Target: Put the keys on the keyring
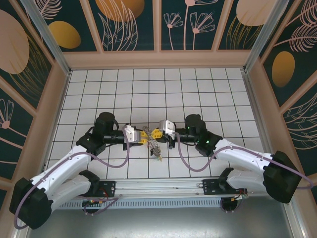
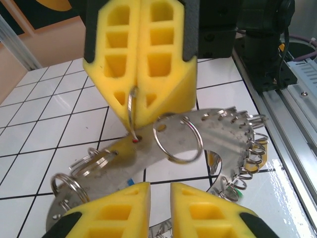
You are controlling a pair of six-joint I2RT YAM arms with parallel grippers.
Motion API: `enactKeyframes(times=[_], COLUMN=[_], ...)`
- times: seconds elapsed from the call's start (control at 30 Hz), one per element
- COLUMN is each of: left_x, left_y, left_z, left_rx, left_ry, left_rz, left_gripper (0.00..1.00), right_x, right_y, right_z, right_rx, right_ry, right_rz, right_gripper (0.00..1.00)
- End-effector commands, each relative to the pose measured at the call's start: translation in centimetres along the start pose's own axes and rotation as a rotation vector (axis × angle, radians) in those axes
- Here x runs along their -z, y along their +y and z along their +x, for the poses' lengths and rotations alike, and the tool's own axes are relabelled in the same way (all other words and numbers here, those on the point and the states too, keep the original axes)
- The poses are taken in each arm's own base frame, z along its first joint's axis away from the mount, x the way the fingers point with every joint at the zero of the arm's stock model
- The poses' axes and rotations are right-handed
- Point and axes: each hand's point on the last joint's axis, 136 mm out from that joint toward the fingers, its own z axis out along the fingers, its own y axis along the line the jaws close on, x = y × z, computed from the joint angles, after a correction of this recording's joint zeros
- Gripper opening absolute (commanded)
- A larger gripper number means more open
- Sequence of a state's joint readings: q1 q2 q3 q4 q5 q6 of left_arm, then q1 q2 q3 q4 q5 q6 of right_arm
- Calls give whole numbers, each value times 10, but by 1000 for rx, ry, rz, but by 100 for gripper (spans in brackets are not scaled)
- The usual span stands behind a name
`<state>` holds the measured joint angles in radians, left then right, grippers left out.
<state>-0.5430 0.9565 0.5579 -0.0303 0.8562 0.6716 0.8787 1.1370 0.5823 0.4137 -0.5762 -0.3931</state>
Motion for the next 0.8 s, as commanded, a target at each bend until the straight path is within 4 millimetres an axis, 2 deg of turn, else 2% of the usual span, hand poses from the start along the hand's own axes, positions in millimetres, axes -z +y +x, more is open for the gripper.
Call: enactKeyframes(times=[0.0, 0.23, 0.57, 0.77], left_x=[3, 7, -1, -5], left_y=[8, 13, 17, 13], left_z=[-31, -32, -29, -23], left_rx=[-94, -132, -129, -100], left_ry=[-78, -61, -51, -34], left_rz=[-9, -58, -12, 29], left_gripper=[19, 24, 25, 24], right_x=[-3, -5, -13, -15], right_y=[-3, -3, -4, -10], right_z=[-18, -17, -20, -21], right_rx=[60, 68, 89, 81], right_ry=[-38, -30, -6, 6], right_rz=[15, 8, 4, 46], right_gripper=[0, 0, 0, 0])
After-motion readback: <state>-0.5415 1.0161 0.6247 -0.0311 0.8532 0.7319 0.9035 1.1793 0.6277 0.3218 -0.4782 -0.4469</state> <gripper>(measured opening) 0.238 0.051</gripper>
